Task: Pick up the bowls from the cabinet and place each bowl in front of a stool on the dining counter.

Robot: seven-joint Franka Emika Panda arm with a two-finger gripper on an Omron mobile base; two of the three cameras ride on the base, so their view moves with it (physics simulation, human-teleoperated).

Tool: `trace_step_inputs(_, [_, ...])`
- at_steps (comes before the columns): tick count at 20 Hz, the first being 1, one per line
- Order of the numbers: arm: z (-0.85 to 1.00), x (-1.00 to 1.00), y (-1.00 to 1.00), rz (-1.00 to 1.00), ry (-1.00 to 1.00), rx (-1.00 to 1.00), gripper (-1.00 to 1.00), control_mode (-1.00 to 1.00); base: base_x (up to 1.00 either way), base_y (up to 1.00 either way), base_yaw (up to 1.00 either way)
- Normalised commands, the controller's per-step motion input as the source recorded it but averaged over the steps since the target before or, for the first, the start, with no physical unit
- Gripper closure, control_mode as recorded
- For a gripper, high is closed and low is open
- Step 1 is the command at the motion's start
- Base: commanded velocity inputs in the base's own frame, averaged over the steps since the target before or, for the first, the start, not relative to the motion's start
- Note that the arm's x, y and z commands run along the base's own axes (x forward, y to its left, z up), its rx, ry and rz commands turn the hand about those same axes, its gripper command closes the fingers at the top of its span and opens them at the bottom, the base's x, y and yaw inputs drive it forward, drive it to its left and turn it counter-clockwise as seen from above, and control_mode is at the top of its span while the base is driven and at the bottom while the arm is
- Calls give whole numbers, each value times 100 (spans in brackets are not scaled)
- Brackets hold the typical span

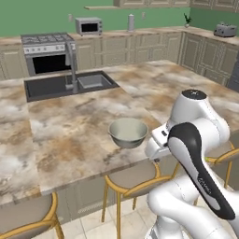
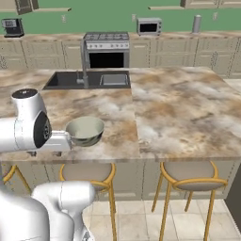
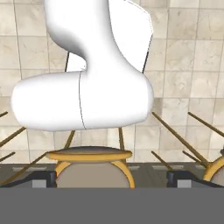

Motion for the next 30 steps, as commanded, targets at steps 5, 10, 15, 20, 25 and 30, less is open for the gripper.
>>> trace_step_inputs(5, [0,0,0,0,0,0,-100,100,-65,83,0])
trace_step_inputs(10, [0,0,0,0,0,0,-100,100,-47,100,1])
trace_step_inputs(15, [0,0,0,0,0,0,-100,100,-61,100,13])
trace_step_inputs(20, [0,0,0,0,0,0,-100,100,-48,100,17])
trace_step_inputs(25, [0,0,0,0,0,0,-100,100,-8,100,6])
trace_step_inputs(30, [0,0,0,0,0,0,-100,100,0,100,0])
